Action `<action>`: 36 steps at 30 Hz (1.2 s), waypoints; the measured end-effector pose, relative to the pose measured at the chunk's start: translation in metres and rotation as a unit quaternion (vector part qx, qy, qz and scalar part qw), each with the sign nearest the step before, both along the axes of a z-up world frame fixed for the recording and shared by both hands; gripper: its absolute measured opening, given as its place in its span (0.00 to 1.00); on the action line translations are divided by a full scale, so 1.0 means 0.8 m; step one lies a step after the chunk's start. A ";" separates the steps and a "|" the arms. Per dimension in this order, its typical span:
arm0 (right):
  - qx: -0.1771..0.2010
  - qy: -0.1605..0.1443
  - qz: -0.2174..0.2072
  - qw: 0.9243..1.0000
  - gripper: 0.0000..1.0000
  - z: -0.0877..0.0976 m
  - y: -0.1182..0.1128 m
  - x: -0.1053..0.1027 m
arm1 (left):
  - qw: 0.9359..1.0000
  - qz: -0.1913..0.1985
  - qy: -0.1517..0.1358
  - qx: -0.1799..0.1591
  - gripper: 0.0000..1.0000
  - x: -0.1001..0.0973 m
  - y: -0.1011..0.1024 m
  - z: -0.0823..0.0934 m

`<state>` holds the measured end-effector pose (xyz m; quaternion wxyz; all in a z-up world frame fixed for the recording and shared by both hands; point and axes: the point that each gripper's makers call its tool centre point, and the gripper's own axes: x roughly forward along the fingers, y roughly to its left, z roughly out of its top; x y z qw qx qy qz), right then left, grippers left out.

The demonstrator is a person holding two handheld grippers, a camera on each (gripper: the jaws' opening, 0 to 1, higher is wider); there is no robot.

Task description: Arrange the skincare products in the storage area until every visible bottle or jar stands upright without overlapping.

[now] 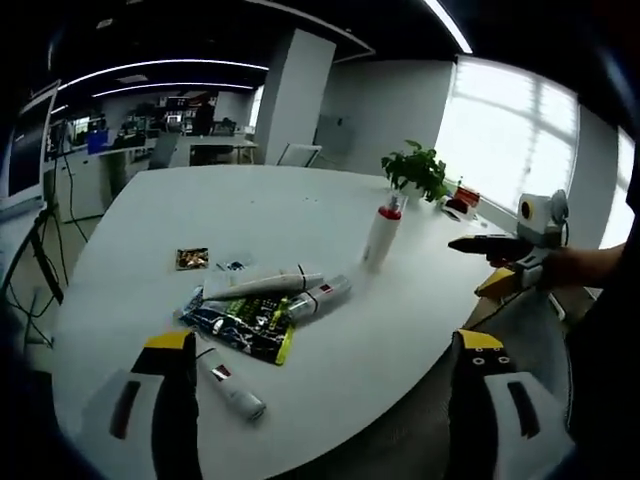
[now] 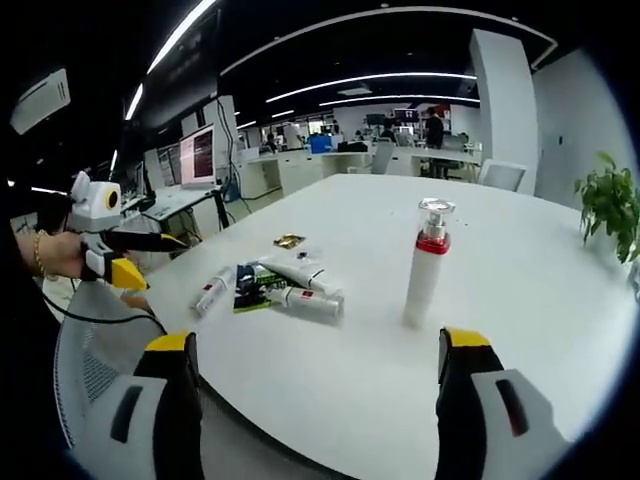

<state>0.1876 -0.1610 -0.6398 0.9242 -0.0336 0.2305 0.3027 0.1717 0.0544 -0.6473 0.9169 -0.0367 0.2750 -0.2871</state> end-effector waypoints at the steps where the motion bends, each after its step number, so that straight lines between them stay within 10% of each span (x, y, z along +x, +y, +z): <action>1: -0.002 0.001 0.002 1.000 0.99 -0.001 0.001 -0.001 | 1.000 -0.001 0.001 0.006 0.98 0.002 0.000 -0.001; 23: -0.054 0.050 0.019 0.997 0.97 -0.035 0.000 -0.010 | 1.000 -0.010 0.010 -0.002 0.97 0.013 -0.022 -0.011; 36: -0.033 0.063 0.040 0.997 0.98 -0.035 0.013 -0.010 | 0.999 -0.033 -0.008 0.013 0.97 0.077 -0.031 -0.007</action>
